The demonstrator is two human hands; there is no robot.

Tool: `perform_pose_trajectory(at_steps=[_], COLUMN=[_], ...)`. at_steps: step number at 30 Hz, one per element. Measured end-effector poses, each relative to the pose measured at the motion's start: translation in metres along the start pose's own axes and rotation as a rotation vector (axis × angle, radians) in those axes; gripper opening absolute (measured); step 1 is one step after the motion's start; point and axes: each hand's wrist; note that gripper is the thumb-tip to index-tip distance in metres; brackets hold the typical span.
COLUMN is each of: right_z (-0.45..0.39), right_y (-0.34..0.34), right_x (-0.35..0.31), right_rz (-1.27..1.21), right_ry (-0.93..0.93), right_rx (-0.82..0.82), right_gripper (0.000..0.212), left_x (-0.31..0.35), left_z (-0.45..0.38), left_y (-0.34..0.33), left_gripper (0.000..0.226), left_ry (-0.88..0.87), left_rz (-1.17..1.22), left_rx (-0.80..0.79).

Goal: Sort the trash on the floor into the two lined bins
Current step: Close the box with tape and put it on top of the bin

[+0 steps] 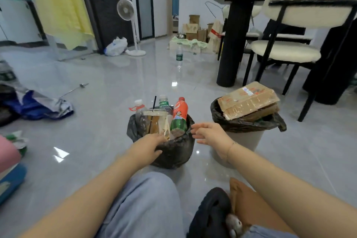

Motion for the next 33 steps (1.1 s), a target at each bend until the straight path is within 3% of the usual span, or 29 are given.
perform_pose_trajectory(at_steps=[6,9,12,16,19,24,27,29,33], right_z=[-0.004,-0.019,-0.051,-0.093,-0.107,-0.151,-0.174,-0.187,-0.215], right_y=[-0.044,-0.068,-0.099,-0.122,-0.12,-0.092,-0.068,-0.057,-0.055], right_x=[0.007,-0.01,-0.047,-0.061,-0.056,-0.043,-0.028,-0.016,-0.012], right_rz=[0.249,0.463,0.639,1.081,1.256,1.557,1.673,1.797,1.564], right_ry=[-0.015,0.001,0.057,0.079,0.037,0.241,0.395,0.45,0.563], right_rx=[0.059,0.077,0.06,-0.032,-0.083,-0.131,-0.192,-0.215,-0.099], right_gripper=[0.022,0.023,0.022,0.016,0.012,0.021,0.04,0.046,0.027], left_x=[-0.047,-0.066,-0.08,-0.099,-0.112,-0.138,-0.146,-0.145,-0.143], left_z=[0.006,0.001,-0.008,-0.031,-0.048,-0.084,-0.108,-0.118,-0.151], left_y=[-0.007,-0.016,-0.034,-0.053,-0.053,-0.056,-0.058,-0.054,-0.032], left_gripper=[0.046,0.044,0.029,0.022,0.02,0.01,0.012,0.01,0.015], left_ry=[-0.064,-0.131,-0.174,-0.233,-0.219,-0.205,-0.157,-0.135,-0.061], left_rz=[-0.107,-0.167,-0.252,-0.097,0.004,0.116,0.186,0.215,0.204], left_rx=[-0.105,0.016,0.234,0.449,0.496,0.584,0.576,0.486,0.321])
Point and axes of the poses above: each hand's wrist, its own z-axis away from the middle knuckle, its own y-axis out of the back of the hand, x = y × z, and after that the axes turned 6 degrees about -y, right-handed
